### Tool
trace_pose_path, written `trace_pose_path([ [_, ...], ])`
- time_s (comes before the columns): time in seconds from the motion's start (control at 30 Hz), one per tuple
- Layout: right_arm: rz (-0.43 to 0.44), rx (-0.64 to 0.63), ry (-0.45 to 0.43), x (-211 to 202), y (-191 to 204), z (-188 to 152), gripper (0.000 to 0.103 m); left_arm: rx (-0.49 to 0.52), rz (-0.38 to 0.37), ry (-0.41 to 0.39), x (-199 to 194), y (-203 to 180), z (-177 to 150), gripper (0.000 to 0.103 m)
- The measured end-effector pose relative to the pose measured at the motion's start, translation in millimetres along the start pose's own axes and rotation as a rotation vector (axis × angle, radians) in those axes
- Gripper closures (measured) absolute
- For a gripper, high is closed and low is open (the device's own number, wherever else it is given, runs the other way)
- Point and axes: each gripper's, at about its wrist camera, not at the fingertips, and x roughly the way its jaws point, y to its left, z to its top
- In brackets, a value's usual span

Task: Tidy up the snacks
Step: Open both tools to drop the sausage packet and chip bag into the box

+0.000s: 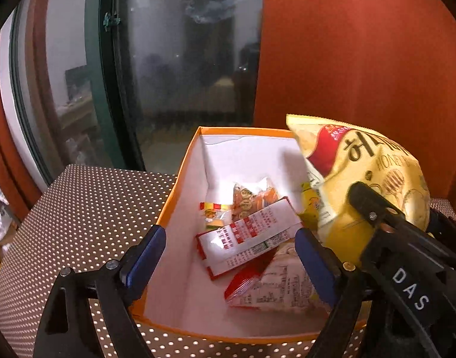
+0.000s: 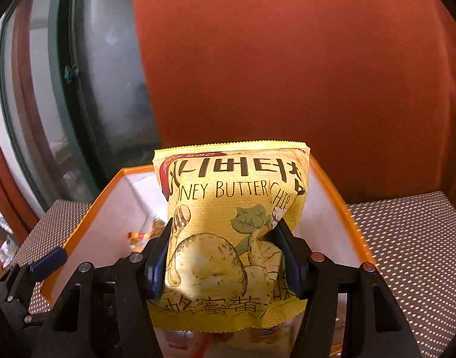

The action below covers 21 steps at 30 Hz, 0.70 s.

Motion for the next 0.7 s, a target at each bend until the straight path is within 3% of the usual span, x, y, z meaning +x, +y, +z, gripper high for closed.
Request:
trace_pose_path([
  [0.2, -0.010, 0.026, 0.024, 7.0, 1.5, -3.2, 0.032, 0.031, -0.008, 0.002, 0.6, -12.6, -3.4, 0.014],
  [0.47, -0.020, -0.052, 0.033, 8.5, 17.5, -0.7, 0.010, 0.062, -0.005, -0.006, -3.4, -24.9, -7.6, 0.014],
  [0.7, -0.030, -0.031, 0.056, -5.8, 12.6, -3.1, 0.006, 0.068, -0.042, -0.021, -21.5, -27.5, -12.2, 0.014],
])
